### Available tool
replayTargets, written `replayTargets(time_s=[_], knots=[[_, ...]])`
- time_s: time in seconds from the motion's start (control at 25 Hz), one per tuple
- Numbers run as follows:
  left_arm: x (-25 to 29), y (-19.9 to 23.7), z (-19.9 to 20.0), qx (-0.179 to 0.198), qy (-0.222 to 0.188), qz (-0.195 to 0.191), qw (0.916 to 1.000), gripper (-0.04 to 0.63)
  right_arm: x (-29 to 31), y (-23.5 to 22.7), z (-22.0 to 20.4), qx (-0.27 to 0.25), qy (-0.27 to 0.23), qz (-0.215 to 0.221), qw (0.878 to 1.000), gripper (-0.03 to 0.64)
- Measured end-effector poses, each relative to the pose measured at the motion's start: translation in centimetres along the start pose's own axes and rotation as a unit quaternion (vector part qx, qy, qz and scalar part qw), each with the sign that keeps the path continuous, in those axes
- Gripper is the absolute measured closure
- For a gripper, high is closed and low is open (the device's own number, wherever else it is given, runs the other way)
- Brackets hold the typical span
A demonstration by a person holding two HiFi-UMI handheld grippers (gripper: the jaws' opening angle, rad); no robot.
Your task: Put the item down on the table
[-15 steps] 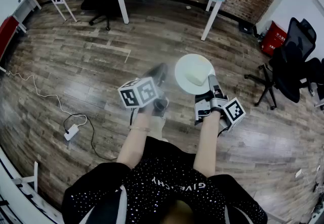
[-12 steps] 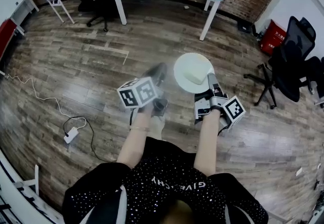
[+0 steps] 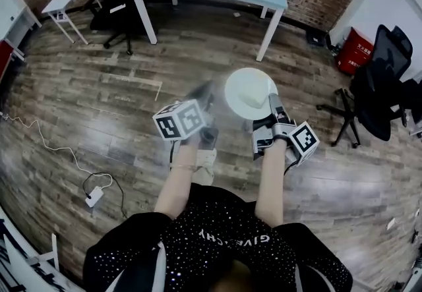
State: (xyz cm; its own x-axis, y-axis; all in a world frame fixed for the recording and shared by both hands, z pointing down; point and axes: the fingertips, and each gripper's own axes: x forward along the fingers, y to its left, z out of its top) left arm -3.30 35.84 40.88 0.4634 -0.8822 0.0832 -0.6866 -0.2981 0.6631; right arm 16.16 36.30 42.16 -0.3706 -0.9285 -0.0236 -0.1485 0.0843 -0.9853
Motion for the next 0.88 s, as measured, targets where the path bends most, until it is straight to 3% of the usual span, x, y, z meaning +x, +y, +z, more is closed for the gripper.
replayTargets(time_s=[0.48, 0.88], knots=[[11.3, 4.7, 8.2, 0.024, 0.002, -0.018, 0.9995, 0.584, 14.0, 1.4, 2.1, 0.001, -0.007, 0.021, 1.0, 0.591], [18.1, 8.9, 12.2, 0.019, 0.031, -0.018, 0.9992, 0.584, 22.8, 0.9, 2.8, 0.005, -0.012, -0.002, 1.0, 0.591]])
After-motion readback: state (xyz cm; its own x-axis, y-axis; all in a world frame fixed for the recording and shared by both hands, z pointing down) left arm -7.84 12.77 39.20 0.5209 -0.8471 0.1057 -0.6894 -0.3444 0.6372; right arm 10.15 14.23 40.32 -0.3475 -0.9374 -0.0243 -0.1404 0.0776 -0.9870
